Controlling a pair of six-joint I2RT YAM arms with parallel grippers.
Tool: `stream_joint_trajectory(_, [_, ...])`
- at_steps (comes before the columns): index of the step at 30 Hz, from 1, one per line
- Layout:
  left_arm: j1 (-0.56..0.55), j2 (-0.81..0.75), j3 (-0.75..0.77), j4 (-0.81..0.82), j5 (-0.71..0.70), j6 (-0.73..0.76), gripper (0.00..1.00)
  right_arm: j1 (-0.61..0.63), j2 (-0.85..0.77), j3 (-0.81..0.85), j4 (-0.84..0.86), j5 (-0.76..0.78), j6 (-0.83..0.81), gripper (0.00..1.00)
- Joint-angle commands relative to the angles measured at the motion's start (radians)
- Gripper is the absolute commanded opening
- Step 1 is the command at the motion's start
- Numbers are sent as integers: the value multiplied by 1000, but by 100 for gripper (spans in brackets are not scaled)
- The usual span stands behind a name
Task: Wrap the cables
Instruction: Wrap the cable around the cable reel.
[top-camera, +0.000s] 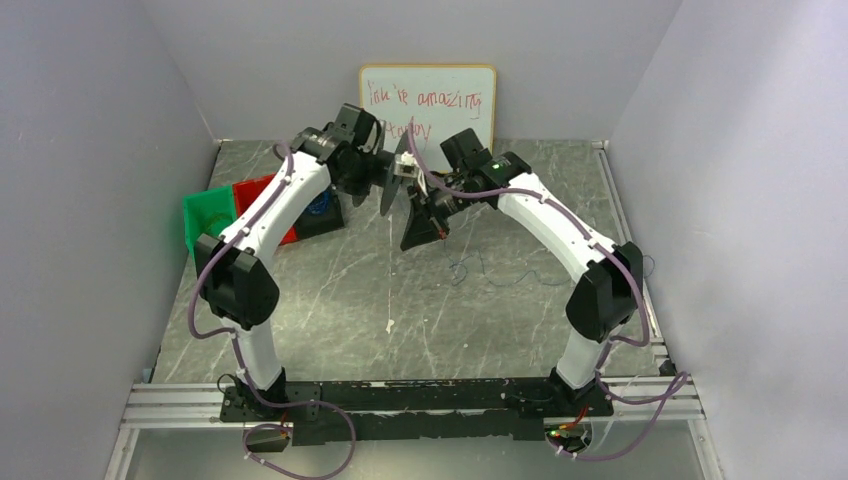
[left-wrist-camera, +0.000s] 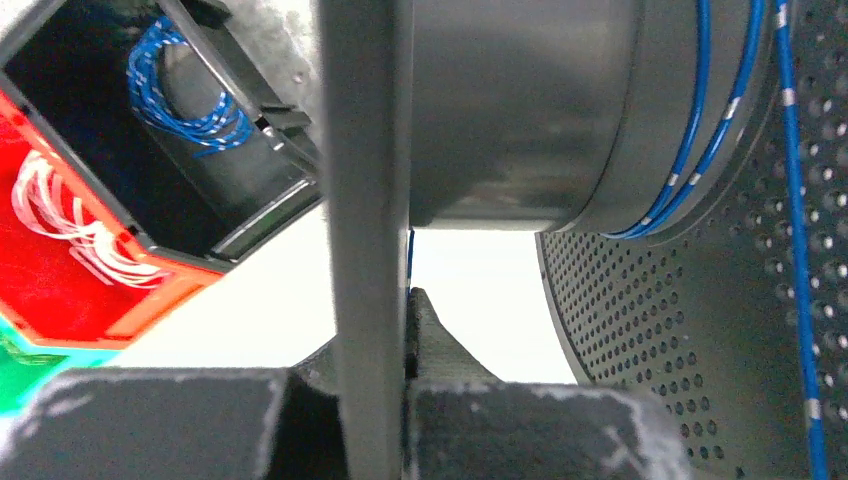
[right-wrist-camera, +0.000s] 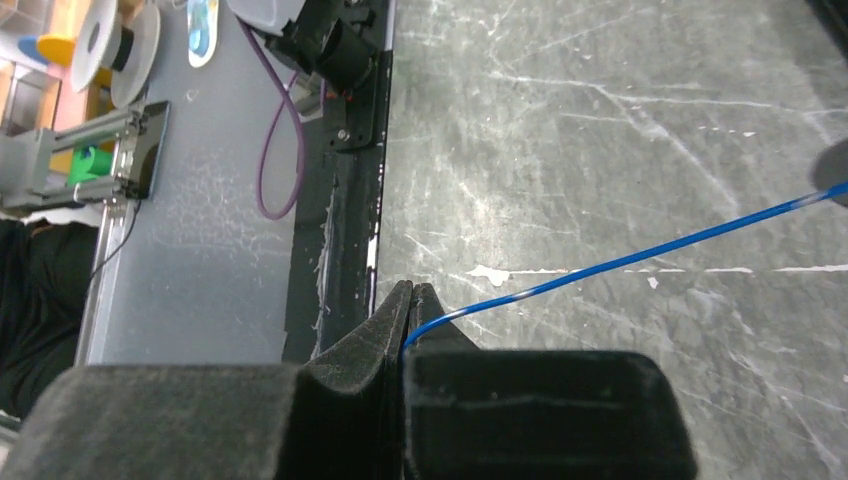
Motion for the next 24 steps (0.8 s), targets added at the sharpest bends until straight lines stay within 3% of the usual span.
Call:
stream_joint_trajectory(1, [99,-47,62,116,133,-153,2,46,11,-34,-68,-38,-80,0])
stream_joint_trajectory(14, [302,-219,-49,366,484,-311,2,42,111,-56,-104,-76,-131,0])
stream_joint_trajectory(19, [359,-272,-88,389,653,-206,2,-38,125,-68,-71,-101,-95,0])
stream_joint_trajectory(24, [375,-341,-152,376,940,-73,2,-167,130,-100,52,-128,57,0])
